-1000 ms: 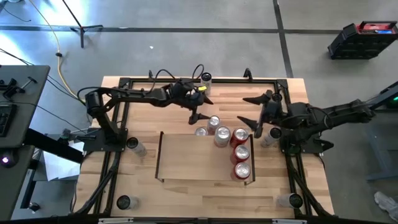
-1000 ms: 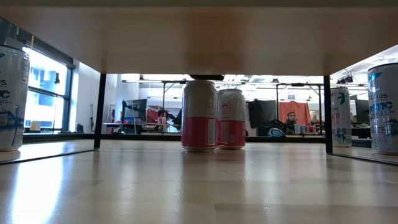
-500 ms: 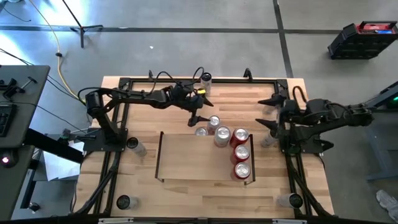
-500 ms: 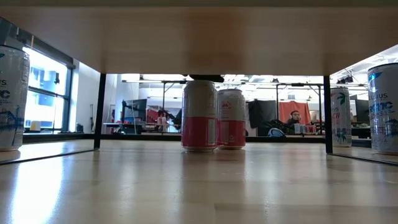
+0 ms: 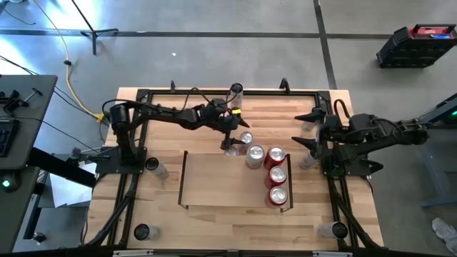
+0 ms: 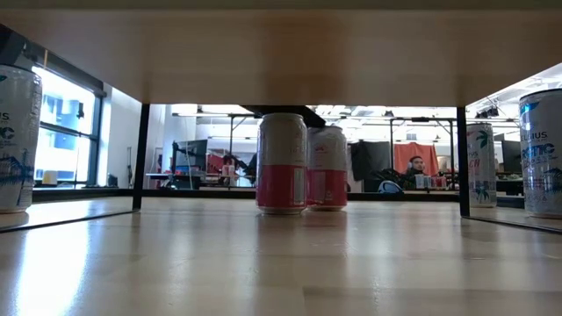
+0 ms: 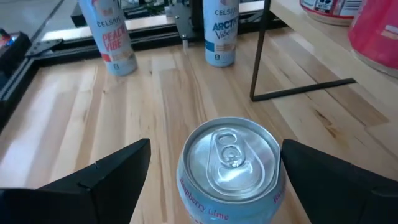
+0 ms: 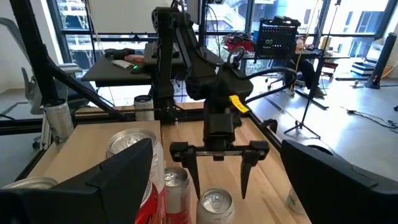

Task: Place canned beverage on shelf
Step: Put the right pink-white soda can on the shelf aligned with the other pink-white soda cans

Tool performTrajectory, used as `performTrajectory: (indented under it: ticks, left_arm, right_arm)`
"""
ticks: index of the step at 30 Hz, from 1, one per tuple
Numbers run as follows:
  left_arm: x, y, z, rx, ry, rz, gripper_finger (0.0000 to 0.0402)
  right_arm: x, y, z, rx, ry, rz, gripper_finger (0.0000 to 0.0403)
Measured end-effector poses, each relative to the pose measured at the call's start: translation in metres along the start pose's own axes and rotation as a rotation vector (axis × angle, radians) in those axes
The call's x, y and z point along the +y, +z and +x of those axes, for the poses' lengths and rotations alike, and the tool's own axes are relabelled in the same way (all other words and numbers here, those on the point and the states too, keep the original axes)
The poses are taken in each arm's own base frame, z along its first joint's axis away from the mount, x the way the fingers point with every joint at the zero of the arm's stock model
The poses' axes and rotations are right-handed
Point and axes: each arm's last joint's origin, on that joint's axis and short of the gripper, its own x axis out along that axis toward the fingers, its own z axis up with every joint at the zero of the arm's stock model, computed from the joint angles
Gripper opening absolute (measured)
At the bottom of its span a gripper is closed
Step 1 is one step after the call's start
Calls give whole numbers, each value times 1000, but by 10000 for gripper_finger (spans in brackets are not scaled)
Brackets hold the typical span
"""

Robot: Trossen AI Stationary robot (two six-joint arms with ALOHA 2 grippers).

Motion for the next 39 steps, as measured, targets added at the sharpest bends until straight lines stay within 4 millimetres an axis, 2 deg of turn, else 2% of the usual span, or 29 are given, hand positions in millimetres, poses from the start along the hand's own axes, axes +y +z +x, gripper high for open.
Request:
performTrajectory:
  ticks: [16, 28, 39]
  left_arm:
    - [1, -8, 2, 35, -28, -28, 349]
    - [0, -8, 5, 25, -25, -26, 261]
    - [19, -10, -11, 48, 63, -127, 250]
  right_arm:
    - [0, -1, 2, 7, -14, 18, 341]
    - [0, -1, 2, 6, -27, 37, 341]
    - [0, -1, 2, 6, -28, 36, 341]
